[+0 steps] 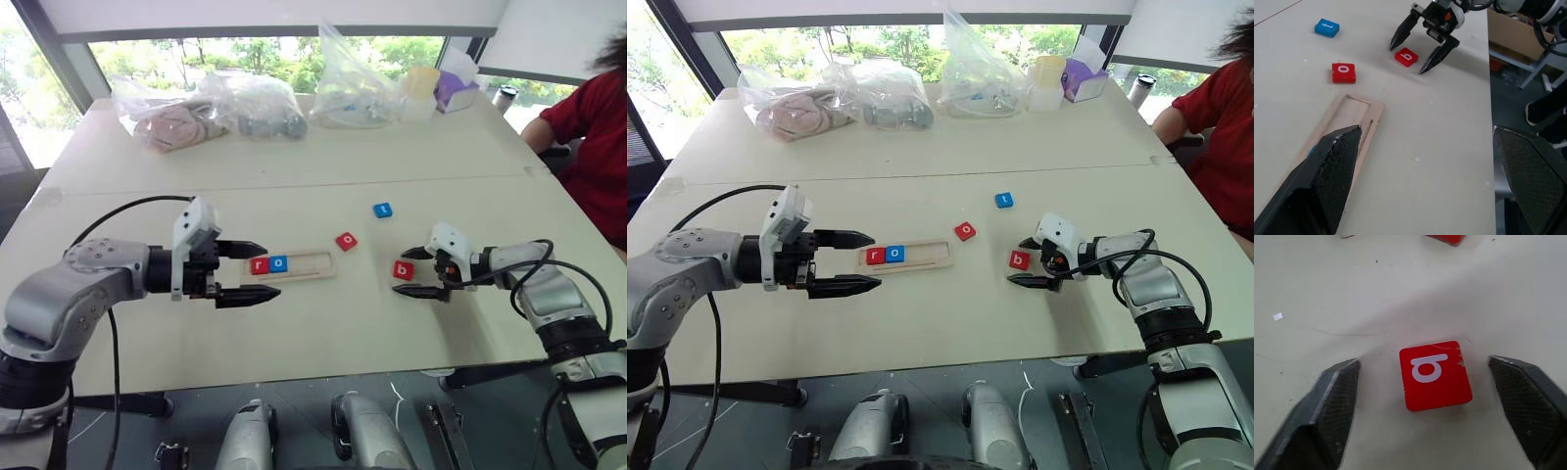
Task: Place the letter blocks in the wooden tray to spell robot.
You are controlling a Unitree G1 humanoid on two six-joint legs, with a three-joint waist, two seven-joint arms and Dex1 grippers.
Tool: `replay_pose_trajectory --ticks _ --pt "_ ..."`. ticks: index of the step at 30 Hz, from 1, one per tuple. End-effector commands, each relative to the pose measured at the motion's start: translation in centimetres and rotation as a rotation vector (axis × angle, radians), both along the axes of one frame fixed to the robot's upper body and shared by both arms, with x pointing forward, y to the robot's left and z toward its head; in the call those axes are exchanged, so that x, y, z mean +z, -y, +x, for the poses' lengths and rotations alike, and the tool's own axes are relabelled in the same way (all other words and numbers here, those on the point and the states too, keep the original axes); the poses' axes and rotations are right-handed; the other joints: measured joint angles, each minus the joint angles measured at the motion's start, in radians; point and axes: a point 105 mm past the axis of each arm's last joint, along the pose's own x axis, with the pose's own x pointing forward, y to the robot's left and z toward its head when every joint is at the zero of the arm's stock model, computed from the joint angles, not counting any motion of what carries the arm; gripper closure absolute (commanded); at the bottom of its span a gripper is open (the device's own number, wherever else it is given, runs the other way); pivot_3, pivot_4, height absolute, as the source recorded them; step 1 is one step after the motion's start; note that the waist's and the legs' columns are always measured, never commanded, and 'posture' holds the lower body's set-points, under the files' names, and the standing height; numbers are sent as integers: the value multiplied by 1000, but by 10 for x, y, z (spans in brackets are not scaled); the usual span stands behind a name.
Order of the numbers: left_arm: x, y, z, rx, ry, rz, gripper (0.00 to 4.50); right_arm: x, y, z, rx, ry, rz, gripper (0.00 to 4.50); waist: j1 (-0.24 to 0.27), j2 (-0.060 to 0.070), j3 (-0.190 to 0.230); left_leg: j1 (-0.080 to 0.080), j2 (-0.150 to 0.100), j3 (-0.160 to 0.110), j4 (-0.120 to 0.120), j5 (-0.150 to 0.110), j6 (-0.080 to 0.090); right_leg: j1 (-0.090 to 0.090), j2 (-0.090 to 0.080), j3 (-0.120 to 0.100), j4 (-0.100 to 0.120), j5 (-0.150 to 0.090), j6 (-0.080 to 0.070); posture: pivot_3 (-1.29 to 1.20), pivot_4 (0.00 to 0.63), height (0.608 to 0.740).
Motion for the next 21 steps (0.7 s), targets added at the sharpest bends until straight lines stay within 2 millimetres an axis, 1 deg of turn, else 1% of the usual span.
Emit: replay_pose_trajectory --ticks 1,3,5,7,10,12,13,15,16,18,19,21 --pt "11 0 -1 -10 53 -2 0 7 0 3 -3 36 17 2352 0 0 0 0 0 0 0 0 0 0 0 0 0 0 0 0 150 740" --pt "11 -3 1 -2 52 9 0 13 -3 5 -6 54 32 3318 -1 0 0 0 0 0 0 0 0 0 0 0 0 0 0 0 150 740" --pt "10 -7 2 9 53 27 0 20 -9 6 5 73 46 3334 -3 0 0 0 0 0 0 0 0 0 0 0 0 0 0 0 150 740" --pt "9 -14 5 28 56 53 0 30 -20 7 30 95 73 3334 -5 0 0 0 0 0 0 0 0 0 1 0 0 0 0 0 150 740" --pt "9 -40 14 115 71 126 0 58 -63 5 143 150 141 3334 -10 1 0 1 1 0 0 0 0 0 1 0 1 0 0 0 150 740" --pt "7 -61 17 169 76 192 0 71 -91 0 225 167 164 3334 -10 1 1 2 2 0 0 0 0 -2 3 1 3 1 -1 0 150 740" --pt "5 -73 17 190 75 229 0 74 -108 -1 269 176 168 3334 -10 1 1 2 3 0 0 0 0 -2 4 1 3 1 -1 0 150 740" --pt "4 -85 16 210 81 253 0 76 -137 -2 337 186 172 3334 -7 1 1 2 6 0 -1 0 0 -2 7 1 3 2 -3 0 150 740" --pt "5 -87 16 214 84 251 0 76 -145 -2 354 189 173 3334 -3 1 1 2 6 0 -1 0 0 -2 8 0 3 2 -3 0 150 740" --pt "6 -86 16 215 81 228 0 75 -157 0 359 194 180 3334 13 1 1 0 7 -1 -1 0 0 -3 8 -2 3 1 -4 0 150 740" --pt "6 -86 15 212 77 223 0 72 -167 1 382 199 176 3334 22 1 1 0 7 -1 -1 0 0 -3 7 -2 3 1 -5 0 150 740" --pt "4 -87 11 222 68 218 0 61 -191 1 441 181 160 3334 23 1 1 -1 7 0 -1 0 -1 -4 6 -1 2 1 -5 0 150 740"
